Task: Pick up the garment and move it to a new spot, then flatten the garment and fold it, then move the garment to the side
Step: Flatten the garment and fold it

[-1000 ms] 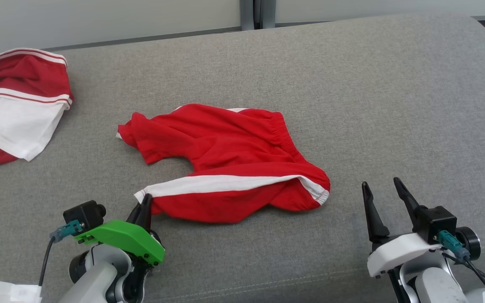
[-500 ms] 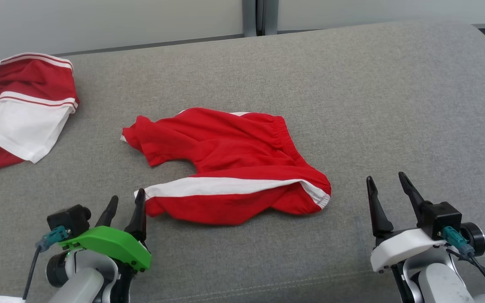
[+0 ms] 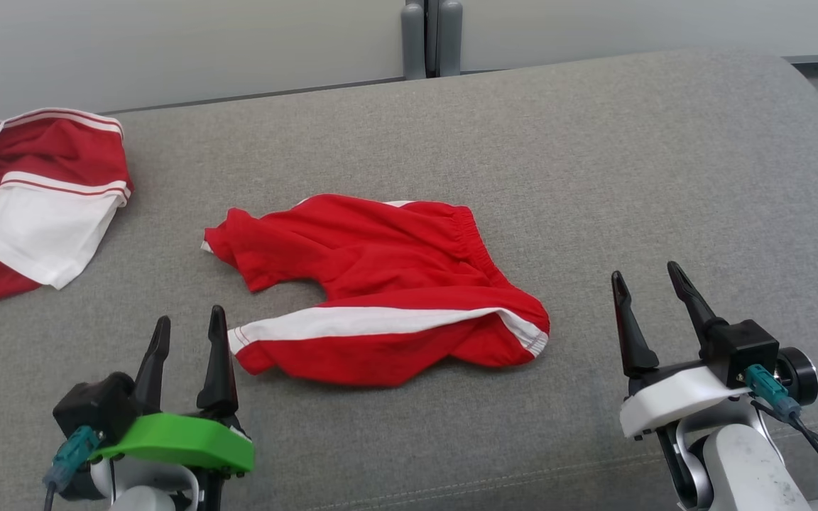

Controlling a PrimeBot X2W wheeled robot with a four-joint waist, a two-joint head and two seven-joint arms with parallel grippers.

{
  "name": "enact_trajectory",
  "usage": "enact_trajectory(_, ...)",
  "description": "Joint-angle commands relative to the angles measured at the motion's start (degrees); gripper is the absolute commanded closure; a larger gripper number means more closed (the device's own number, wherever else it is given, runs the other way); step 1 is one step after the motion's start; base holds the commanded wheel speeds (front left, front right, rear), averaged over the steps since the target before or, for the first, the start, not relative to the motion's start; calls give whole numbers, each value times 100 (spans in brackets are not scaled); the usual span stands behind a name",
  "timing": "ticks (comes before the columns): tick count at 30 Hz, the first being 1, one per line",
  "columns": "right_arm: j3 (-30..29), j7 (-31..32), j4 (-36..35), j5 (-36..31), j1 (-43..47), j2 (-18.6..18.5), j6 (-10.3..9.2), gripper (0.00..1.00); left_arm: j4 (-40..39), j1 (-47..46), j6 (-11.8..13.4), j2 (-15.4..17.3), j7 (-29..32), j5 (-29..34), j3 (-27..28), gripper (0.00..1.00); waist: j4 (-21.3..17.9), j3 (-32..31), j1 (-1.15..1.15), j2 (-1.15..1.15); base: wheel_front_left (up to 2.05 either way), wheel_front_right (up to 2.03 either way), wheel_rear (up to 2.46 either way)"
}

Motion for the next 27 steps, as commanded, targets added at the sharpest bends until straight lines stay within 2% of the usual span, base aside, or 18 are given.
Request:
enact_trajectory(1,40,49,-73,26,-44,-31,-2,0,-140,263,-28,-112,-13,238,204,0,-57,-89,0,0,0,0,0)
enact_trajectory(6,124,127,-198,80,75,-15,-2,0,-255,663,-166,-311,-13,667,548,0,-79,-224,0,0,0,0,0)
enact_trajectory(13,240,251,-307,201,368,12,-2,0,73,925,-444,-302,-14,1096,702,0,-51,-440,0,0,0,0,0)
enact_trajectory(19,273,276,-312,265,503,23,-2,0,219,961,-422,-449,-14,1144,924,0,-15,-510,0,0,0,0,0)
enact_trajectory(27,373,299,-226,390,385,27,-2,0,293,1115,-517,-600,-14,1235,1189,0,-6,-578,0,0,0,0,0)
